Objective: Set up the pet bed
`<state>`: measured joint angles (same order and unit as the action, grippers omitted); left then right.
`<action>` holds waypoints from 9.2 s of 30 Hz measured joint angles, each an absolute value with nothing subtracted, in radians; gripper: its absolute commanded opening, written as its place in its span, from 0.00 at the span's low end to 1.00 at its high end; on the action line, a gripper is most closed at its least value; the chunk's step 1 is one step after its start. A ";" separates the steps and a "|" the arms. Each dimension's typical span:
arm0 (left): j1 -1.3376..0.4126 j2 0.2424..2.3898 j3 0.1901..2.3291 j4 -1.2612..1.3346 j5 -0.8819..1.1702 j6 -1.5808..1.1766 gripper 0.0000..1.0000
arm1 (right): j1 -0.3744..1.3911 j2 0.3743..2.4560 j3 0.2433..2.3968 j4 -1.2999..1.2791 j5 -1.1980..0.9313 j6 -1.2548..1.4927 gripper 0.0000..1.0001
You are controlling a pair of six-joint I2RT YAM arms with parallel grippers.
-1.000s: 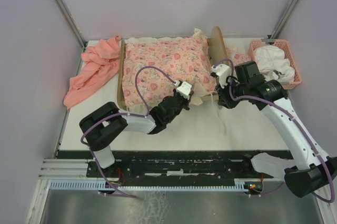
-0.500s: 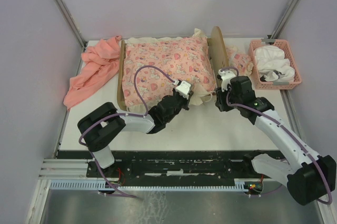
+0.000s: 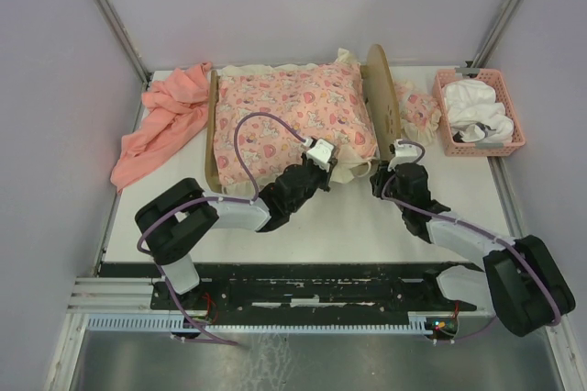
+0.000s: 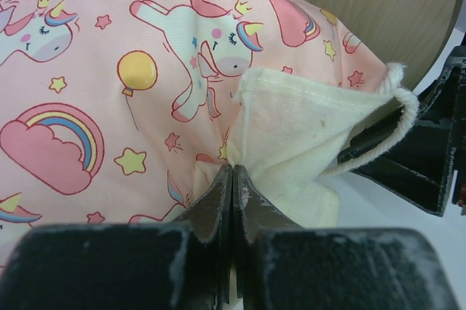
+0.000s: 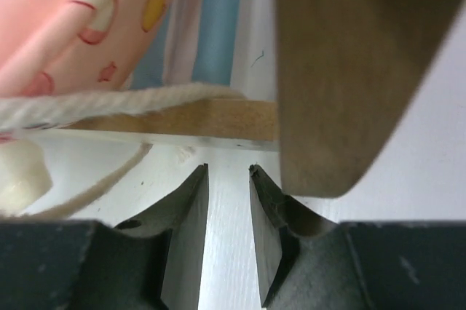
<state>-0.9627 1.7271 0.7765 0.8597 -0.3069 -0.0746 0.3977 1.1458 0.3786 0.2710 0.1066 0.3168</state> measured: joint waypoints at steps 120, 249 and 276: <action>-0.860 0.930 0.547 0.149 -0.258 -0.355 0.44 | 0.582 0.954 0.236 0.345 -0.004 0.493 0.02; -0.972 1.741 0.468 1.142 -0.162 -0.445 0.03 | 0.856 1.009 0.555 -0.107 0.008 0.393 0.43; -0.972 1.741 0.445 1.188 -0.136 -0.453 0.03 | 0.862 0.993 0.480 -0.021 -0.071 -0.761 0.53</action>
<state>-0.9718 1.7409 0.4454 1.1885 -0.1356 -0.4530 0.8623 0.9932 0.4797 -0.0212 -0.0711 -0.7609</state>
